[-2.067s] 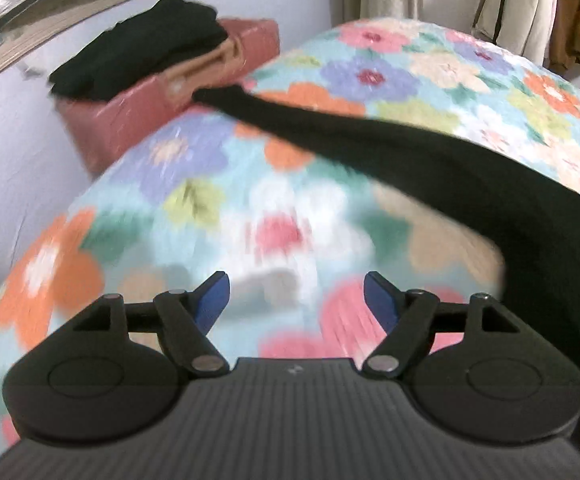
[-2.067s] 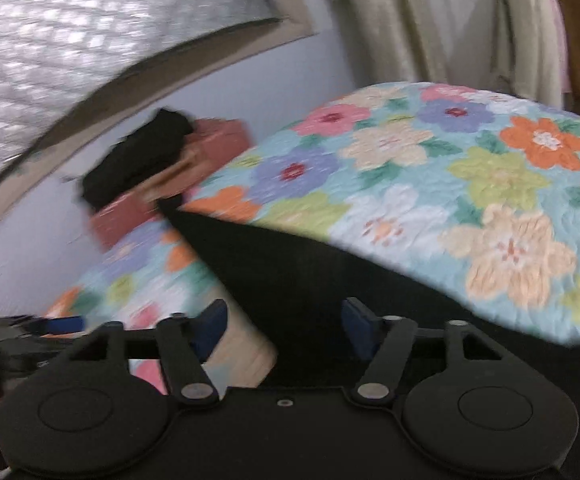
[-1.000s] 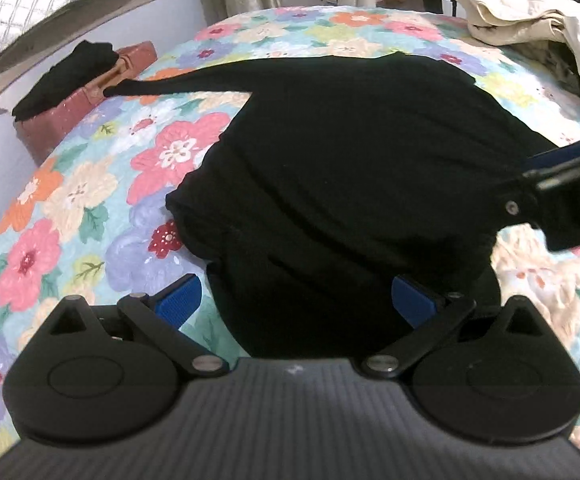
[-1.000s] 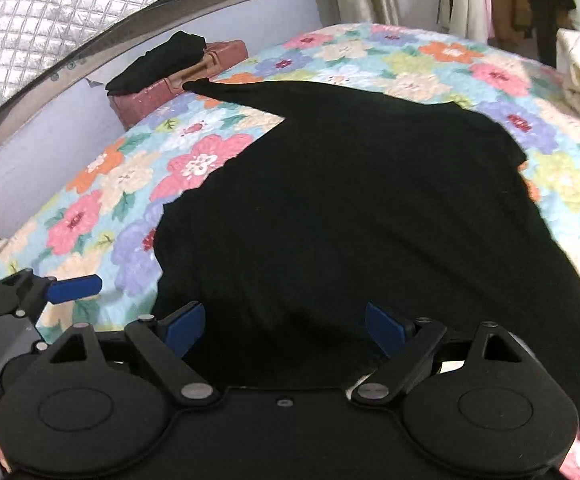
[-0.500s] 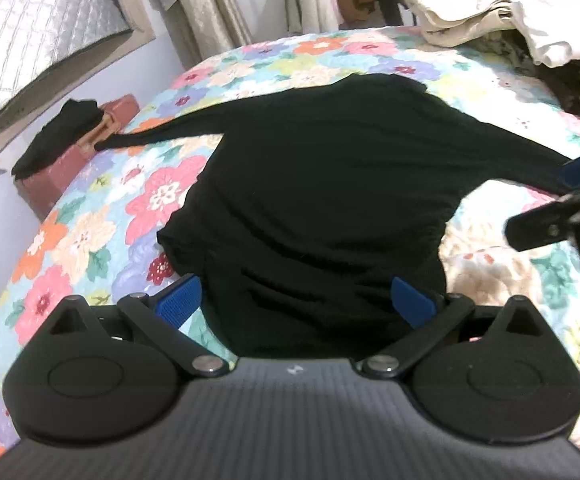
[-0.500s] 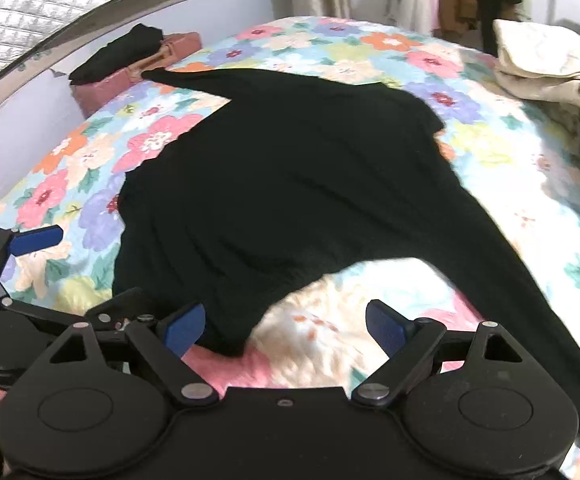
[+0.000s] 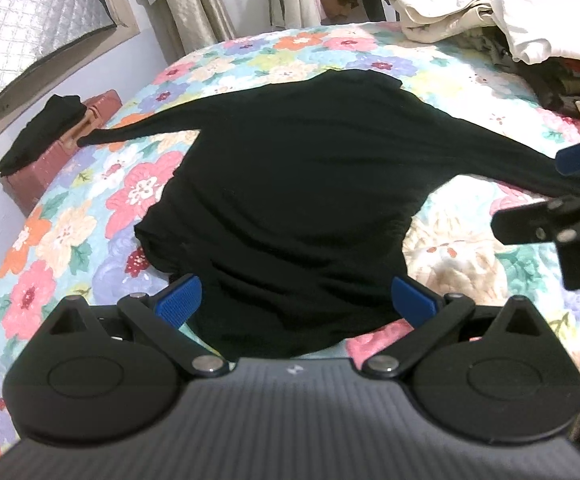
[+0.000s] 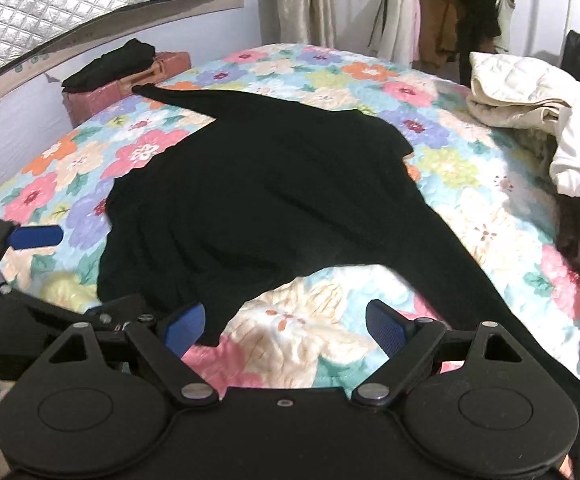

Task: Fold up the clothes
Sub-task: 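Lay the garment flat on the bedspread and open both grippers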

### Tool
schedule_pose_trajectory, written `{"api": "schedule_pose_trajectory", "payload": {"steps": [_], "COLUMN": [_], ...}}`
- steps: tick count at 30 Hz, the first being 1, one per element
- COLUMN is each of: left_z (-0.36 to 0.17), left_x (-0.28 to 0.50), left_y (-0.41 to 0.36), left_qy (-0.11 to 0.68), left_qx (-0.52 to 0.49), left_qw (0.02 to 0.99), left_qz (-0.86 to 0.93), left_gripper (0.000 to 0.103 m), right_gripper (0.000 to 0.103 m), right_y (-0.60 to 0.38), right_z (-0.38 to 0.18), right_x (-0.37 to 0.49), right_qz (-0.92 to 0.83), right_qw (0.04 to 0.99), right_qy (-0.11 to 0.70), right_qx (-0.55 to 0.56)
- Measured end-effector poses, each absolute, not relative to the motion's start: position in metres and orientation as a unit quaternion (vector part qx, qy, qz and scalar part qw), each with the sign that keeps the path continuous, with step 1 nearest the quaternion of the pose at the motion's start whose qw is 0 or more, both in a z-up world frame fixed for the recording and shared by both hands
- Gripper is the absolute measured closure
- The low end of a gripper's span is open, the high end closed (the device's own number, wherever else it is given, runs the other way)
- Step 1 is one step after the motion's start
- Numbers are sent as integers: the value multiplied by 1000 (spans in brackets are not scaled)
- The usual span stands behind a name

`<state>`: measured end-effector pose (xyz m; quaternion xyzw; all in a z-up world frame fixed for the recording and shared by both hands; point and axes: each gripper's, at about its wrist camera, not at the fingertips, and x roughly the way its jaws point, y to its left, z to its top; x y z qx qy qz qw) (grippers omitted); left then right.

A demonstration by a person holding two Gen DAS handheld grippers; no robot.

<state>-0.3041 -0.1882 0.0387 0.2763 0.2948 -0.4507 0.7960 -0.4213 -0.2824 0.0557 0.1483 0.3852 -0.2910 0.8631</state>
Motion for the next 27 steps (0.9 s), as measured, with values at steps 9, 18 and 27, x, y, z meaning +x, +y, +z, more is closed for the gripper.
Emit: {"api": "schedule_pose_trajectory", "payload": {"steps": [9, 18, 27], "left_z": [35, 40, 36], "left_x": [-296, -284, -277], "left_y": [-187, -181, -181], "left_qy": [322, 328, 335], "left_qx": [260, 236, 232], "left_qw": [784, 796, 801], "left_qz": [-462, -450, -438], "left_gripper": [0, 0, 0], "right_gripper": [12, 12, 12], "right_y": [-282, -290, -292], "right_z": [49, 39, 51], "right_x": [-419, -417, -417], "right_qz": [-296, -301, -311], "right_qw": [860, 851, 861], "right_qy": [385, 395, 365], "right_qx": [155, 169, 168]}}
